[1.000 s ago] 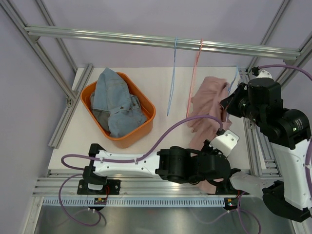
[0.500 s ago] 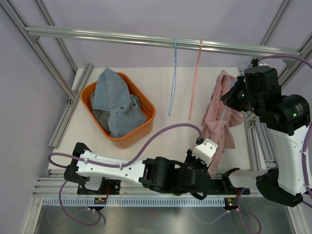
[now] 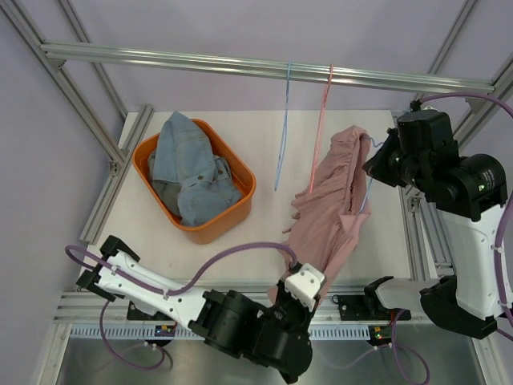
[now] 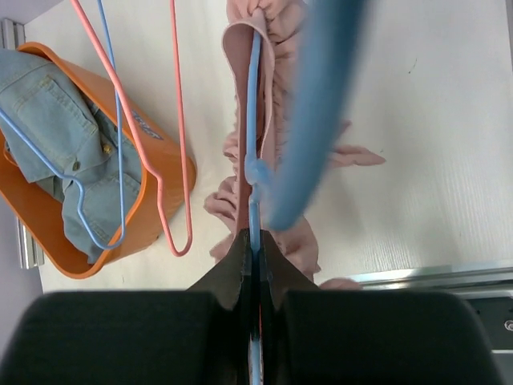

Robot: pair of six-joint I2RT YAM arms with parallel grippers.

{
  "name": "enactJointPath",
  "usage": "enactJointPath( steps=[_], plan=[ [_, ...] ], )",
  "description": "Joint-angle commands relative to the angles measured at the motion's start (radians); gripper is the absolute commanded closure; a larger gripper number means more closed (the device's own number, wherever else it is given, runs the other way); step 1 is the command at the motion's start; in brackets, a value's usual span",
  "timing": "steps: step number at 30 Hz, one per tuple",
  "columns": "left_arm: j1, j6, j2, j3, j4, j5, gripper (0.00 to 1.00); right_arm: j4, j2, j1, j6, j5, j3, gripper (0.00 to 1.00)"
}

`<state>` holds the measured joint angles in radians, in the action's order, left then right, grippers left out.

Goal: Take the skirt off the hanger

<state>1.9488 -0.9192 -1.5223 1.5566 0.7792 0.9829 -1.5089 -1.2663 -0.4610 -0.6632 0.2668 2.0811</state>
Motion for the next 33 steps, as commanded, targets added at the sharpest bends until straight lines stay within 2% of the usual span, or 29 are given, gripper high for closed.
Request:
enactJointPath(
  steps=[1,3,6,8,10,14,19,20,22,25,30,33],
  plan=[
    [0.111,0.017,-0.065,0.009,-0.021,-0.090,1.00,0.237,0.004,0.013,-0.016,0.158,-0.004,1.00],
    [0.131,0.089,-0.102,0.066,-0.098,-0.101,1.00,0.274,0.025,0.015,-0.033,0.172,-0.058,1.00],
    [0.170,0.127,-0.185,0.173,-0.106,-0.101,1.00,0.271,0.012,0.015,-0.049,0.189,-0.066,1.00],
    [0.197,0.160,-0.206,0.186,-0.153,-0.102,1.00,0.288,0.011,0.013,-0.052,0.199,-0.081,1.00],
    [0.200,0.126,-0.202,0.168,-0.152,-0.108,1.00,0.289,0.015,0.013,-0.052,0.216,-0.087,1.00],
    [0.196,0.018,-0.141,0.054,-0.123,-0.079,1.00,0.299,0.033,0.013,-0.052,0.201,-0.110,1.00],
    [0.147,-0.214,-0.021,-0.110,0.067,-0.044,1.00,0.270,0.044,0.013,-0.049,0.120,-0.054,1.00],
    [0.128,-0.306,-0.007,-0.133,0.109,-0.052,1.00,0.257,0.051,0.015,-0.050,0.098,-0.047,1.00],
    [0.076,-0.351,0.020,-0.199,0.158,-0.072,1.00,0.253,0.071,0.013,-0.049,0.031,-0.046,1.00],
    [0.015,-0.339,0.053,-0.237,0.173,-0.058,1.00,0.216,0.103,0.015,0.000,-0.072,-0.049,1.00],
    [-0.112,-0.161,0.096,-0.222,0.105,-0.072,1.00,0.139,0.146,0.013,0.086,-0.260,-0.041,1.00],
    [-0.183,-0.031,0.114,-0.211,0.003,-0.089,1.00,0.052,0.168,0.013,0.125,-0.375,-0.007,1.00]
  ],
)
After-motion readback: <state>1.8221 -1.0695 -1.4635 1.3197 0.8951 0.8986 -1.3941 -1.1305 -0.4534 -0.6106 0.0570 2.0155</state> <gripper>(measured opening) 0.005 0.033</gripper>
